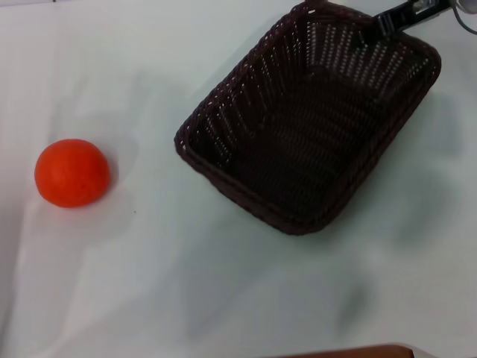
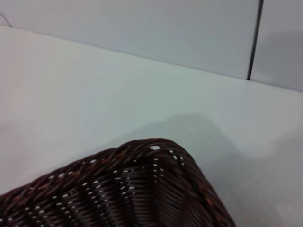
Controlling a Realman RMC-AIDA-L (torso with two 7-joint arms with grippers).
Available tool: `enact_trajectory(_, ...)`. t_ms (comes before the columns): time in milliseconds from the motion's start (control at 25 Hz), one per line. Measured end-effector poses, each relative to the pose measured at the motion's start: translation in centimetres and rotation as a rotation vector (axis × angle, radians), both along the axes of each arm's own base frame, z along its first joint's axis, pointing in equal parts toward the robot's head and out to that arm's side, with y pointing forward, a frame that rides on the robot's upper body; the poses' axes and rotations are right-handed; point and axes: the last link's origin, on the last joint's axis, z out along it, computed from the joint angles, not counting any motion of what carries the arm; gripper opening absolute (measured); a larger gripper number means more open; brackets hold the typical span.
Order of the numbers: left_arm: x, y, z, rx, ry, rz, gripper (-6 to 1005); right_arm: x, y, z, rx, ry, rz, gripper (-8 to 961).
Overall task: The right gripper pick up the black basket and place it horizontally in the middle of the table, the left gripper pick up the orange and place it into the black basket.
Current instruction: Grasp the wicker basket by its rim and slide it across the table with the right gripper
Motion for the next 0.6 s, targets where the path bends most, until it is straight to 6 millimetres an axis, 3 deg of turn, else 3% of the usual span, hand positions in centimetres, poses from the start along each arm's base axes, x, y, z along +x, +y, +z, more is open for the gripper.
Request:
enact_trajectory(120, 0.0, 0.0, 0.0, 0.001, 0.002, 0.002, 827, 0.0, -0.3, -0.3, -0.017, 0.007, -0.006, 547)
enact_trajectory(320, -0.1, 0.0, 0.3, 0.008, 0.015, -0.002, 827, 0.0, -0.9, -0.2, -0.028, 0.05, -0.036, 314)
enact_trajectory(600, -0.2, -0.1, 0.2, 0.0, 0.019, 0.002, 827, -0.4, -2.4, 1.8, 0.034, 0.134, -0.11, 241)
